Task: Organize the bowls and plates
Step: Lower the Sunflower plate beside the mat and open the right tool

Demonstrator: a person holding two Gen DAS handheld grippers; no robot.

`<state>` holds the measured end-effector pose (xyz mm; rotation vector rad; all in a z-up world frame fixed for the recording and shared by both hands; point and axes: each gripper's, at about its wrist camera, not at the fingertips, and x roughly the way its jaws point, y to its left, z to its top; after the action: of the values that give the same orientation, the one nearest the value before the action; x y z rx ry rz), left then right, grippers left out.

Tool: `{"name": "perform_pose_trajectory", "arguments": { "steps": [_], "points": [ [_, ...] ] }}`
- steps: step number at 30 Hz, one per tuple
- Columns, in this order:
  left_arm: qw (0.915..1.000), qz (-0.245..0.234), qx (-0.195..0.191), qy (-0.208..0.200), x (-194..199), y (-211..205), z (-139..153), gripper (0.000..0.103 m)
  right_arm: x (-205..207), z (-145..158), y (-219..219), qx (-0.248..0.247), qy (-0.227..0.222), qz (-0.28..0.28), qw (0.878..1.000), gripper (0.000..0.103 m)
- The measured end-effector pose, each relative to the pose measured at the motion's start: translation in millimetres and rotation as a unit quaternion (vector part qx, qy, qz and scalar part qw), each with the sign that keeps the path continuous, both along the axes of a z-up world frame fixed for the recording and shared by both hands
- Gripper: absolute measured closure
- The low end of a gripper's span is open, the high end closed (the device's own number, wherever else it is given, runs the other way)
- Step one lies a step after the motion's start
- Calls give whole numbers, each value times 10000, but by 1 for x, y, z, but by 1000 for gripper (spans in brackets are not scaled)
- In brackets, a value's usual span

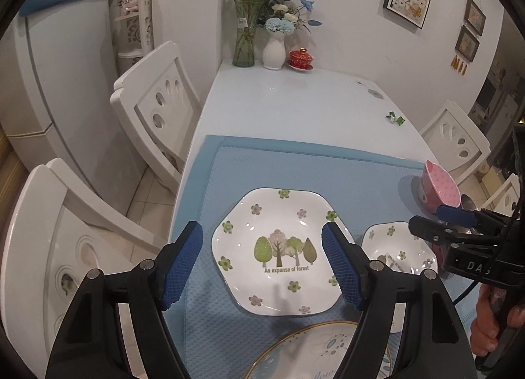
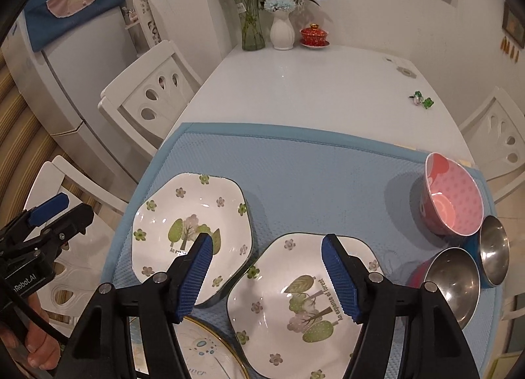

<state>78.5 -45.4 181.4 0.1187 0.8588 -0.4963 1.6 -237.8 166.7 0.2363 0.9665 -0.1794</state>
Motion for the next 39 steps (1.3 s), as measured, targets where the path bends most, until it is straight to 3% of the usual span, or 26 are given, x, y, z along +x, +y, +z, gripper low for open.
{"name": "perform_pose_trajectory", "arguments": {
  "steps": [11,25,28,39],
  "points": [
    [9990,-312,-127,-288,-27,-8,30,29,-25,13,7,-229,87,-254,9994,36],
    [9959,-399,-432,-680,-55,11,70,29,-68,44,9,-423,-153,-462,9979,36],
    [9948,-414,-445,-820,-60,15,75,23,-73,47,10,-480,-206,-464,9976,36],
    [9972,-146,-351,-648,-53,28,60,23,-61,34,12,-387,-71,-364,9986,36]
  ]
}}
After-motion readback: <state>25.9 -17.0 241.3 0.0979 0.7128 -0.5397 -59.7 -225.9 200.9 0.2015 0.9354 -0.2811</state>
